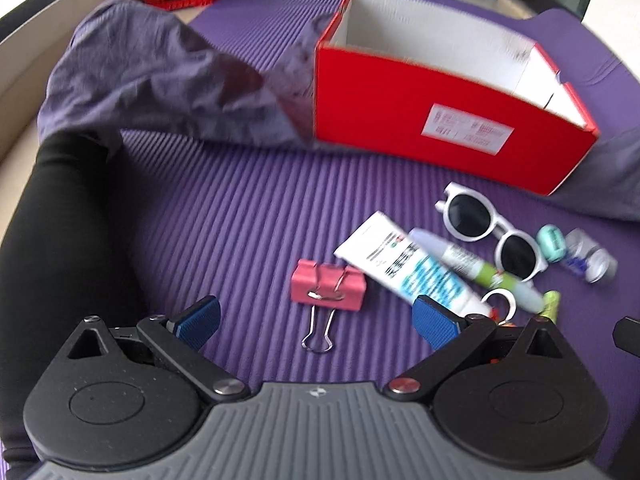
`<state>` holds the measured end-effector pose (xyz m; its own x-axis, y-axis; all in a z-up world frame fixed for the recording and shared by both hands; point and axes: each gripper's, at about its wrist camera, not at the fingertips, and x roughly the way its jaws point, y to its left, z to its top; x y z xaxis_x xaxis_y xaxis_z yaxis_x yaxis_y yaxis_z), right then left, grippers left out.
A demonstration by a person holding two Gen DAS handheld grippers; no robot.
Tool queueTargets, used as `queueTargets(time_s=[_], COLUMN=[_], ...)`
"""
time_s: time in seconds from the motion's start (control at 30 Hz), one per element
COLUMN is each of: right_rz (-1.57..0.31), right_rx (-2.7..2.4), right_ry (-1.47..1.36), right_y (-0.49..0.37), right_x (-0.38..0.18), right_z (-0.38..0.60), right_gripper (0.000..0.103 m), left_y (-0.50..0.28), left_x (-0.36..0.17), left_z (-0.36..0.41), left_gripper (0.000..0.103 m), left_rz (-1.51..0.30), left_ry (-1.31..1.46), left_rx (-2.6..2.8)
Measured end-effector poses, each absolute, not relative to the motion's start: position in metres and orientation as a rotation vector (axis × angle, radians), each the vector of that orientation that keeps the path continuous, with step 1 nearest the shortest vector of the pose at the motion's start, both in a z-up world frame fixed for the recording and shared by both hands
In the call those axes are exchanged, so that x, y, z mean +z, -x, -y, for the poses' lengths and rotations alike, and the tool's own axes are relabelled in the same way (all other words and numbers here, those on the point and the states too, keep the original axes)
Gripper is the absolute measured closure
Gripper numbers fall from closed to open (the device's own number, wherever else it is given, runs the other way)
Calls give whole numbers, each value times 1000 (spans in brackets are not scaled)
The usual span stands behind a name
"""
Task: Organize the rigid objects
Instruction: 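Lift both tools out of the box and move toward the scattered items, then grasp the pink binder clip with the left tool while the right tool grasps the green highlighter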
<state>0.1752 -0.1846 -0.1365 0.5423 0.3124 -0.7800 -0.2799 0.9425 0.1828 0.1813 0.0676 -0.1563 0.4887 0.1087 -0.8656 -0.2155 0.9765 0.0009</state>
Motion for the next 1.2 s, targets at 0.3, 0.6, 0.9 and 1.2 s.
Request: queueTargets(time_s=[0.3,0.6,0.9,1.2], right_rz=[-1027,-1081,-1116,-1108], right_rx=[293,279,264,256], right_ry=[-37,-32,-24,67], right_y=[-188,-198,-204,-196], right_x=[-174,-192,-204,-204], right_z=[173,167,154,135], right_gripper=[21,40,54,76], left_y=[-200,-209,-215,-213], left_x=[-184,-197,-207,-202], left_z=[-66,-72,-76,-70], left_gripper=[0,1,20,49], left_rz=[-1096,-1114,-1132,-1099], left_ry=[109,123,143,134], left_rx=[234,236,235,190])
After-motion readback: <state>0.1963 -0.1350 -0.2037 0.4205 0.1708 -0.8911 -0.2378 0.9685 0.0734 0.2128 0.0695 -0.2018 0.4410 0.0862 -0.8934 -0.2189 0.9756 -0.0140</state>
